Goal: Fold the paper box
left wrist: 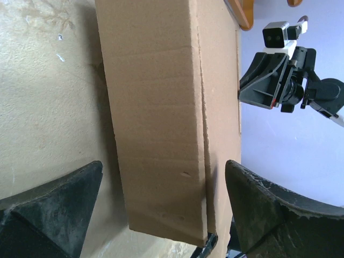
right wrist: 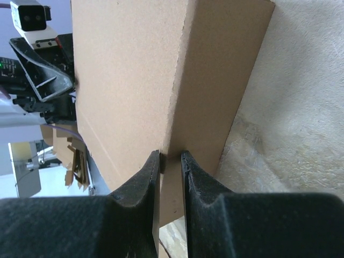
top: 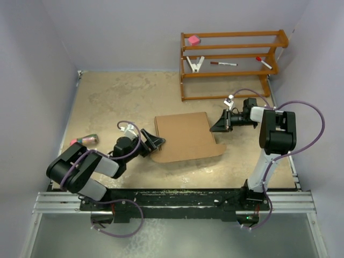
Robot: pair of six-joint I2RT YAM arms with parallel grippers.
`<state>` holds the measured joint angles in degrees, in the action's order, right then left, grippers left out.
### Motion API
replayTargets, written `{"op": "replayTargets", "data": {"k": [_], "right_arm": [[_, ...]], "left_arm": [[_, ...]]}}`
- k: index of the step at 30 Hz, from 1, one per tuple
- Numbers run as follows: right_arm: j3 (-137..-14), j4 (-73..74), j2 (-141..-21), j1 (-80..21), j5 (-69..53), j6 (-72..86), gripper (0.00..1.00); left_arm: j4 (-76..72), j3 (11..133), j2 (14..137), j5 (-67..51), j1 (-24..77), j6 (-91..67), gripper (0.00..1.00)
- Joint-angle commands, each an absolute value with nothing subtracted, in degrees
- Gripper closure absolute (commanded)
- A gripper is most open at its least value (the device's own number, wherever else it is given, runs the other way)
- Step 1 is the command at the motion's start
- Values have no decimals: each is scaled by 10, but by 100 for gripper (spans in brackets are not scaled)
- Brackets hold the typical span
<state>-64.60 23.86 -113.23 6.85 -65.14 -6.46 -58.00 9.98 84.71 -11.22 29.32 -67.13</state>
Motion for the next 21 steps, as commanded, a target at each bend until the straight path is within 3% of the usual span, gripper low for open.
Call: {"op": "replayTargets", "data": {"k": [1,7,18,21], "right_arm": [[-643,240,-1157,75,-561,-96,87],[-648,255,-1160,75,-558,-108,87],[-655,264,-1156,75,-548,-134,85],[-662,283,-1150,75,-564,-144,82]], "left_arm": [[-674,124,889,-147,291,-700,2],[-793,120,968,-157,291,-739,6],[-945,118,1073,-175,292,-793,51],[-942,116,1064,-173,292,-797,57]]}}
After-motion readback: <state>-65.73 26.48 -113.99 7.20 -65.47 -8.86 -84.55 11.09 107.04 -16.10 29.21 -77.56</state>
